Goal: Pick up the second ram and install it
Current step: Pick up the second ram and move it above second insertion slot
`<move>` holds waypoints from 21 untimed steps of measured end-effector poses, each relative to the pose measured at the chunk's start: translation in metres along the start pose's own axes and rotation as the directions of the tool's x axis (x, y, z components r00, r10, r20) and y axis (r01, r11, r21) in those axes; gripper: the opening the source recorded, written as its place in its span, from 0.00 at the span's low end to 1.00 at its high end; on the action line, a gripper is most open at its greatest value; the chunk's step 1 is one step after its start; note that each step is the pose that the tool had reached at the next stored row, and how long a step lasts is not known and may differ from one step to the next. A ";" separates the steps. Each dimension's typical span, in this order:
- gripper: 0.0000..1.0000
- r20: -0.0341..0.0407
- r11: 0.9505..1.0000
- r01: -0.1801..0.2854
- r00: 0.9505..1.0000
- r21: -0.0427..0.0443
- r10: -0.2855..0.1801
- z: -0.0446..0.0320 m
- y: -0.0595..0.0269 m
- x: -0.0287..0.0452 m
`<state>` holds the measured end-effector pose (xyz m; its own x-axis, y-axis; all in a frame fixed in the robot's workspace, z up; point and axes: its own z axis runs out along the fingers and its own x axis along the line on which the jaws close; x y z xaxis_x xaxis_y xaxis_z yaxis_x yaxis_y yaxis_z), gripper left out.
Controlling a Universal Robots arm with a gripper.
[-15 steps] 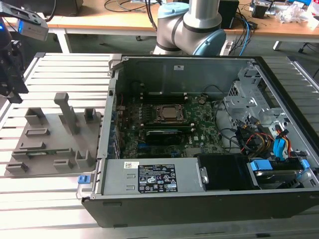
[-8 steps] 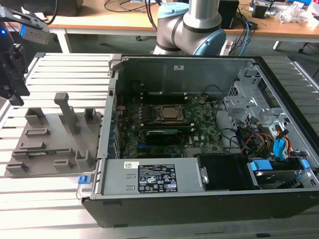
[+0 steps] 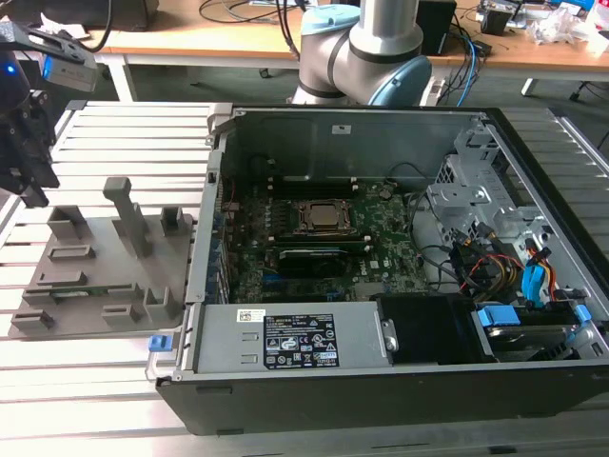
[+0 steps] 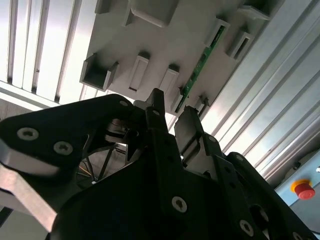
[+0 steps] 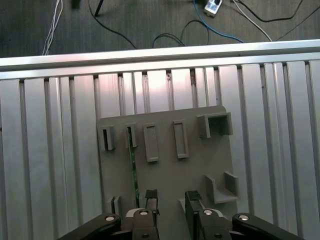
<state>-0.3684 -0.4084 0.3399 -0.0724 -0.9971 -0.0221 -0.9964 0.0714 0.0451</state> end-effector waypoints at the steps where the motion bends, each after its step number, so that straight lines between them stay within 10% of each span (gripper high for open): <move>1: 0.36 0.000 1.000 0.000 1.000 0.000 0.000 0.0013 0.0000 0.0000; 21: 0.36 0.000 1.000 0.000 1.000 0.000 0.000 0.0302 -0.0014 0.0009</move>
<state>-0.3683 -0.4086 0.3097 -0.0724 -0.9971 -0.0221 -0.9964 0.0714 0.0450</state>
